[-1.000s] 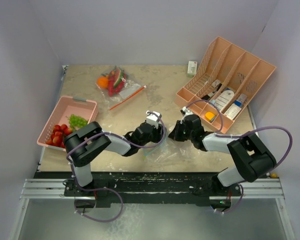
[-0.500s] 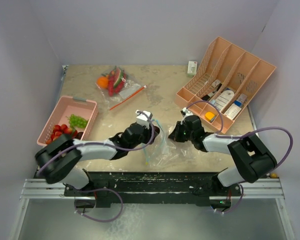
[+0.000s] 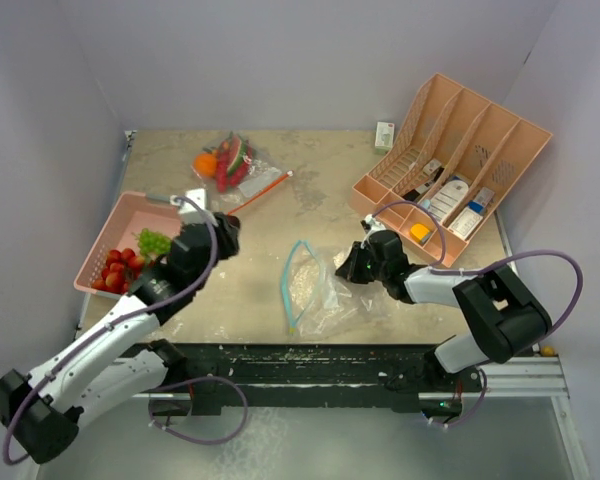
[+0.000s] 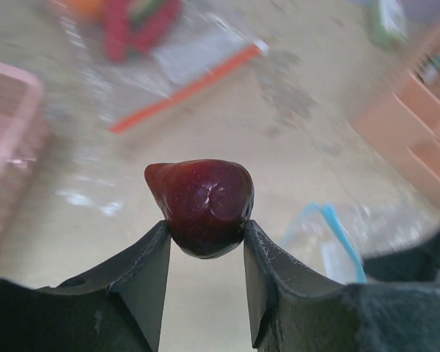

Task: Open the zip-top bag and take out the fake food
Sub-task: Place the fake fruit in the bin.

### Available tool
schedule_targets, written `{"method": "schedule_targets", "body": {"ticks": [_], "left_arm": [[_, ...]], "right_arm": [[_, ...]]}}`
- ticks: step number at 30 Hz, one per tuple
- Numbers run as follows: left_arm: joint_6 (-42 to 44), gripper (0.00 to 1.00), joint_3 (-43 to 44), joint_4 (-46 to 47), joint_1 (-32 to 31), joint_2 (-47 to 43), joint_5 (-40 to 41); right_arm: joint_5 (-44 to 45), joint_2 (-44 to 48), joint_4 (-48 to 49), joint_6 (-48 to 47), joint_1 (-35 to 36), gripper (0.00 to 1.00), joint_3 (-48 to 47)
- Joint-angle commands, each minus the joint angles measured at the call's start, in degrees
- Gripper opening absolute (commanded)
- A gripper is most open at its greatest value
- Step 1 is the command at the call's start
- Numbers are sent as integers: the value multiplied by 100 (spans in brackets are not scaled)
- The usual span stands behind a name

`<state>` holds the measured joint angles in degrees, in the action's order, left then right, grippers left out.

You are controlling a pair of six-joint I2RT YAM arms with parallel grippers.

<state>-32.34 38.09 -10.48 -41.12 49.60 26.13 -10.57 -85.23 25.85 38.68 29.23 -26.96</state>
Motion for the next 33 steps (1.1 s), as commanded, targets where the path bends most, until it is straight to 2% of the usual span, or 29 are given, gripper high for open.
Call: {"method": "schedule_targets", "body": {"ticks": [1,5,11,16,17,18,22,23,28,33], "left_arm": [[207,34,815,-1297,1168,-101,683],[323,37,1051,-1354,2086,330,1128],[-179,45,1006,-991,3246,986,1013],[-445,47,969,-831,4004,1304,690],[-464,50,952,-772,4113,1306,596],[-483,57,933,-735,4223,1306,485],[-641,97,859,-815,4314,1176,458],[-631,100,834,-800,4315,1094,462],[-343,99,780,-528,4306,813,62],[-231,99,650,-395,4234,754,-1033]], "right_arm": [[-182,18,136,-12,21,0,59],[-195,152,89,-11,21,0,109],[-75,485,-245,-163,21,0,121],[30,745,-438,-235,19,0,206],[22,752,-439,-234,21,0,220],[6,756,-426,-233,21,0,239],[-61,783,-427,-224,21,0,233],[-78,809,-445,-227,20,0,215],[-133,988,-663,-255,20,0,76],[33,1459,-1024,-250,18,0,-87]]}}
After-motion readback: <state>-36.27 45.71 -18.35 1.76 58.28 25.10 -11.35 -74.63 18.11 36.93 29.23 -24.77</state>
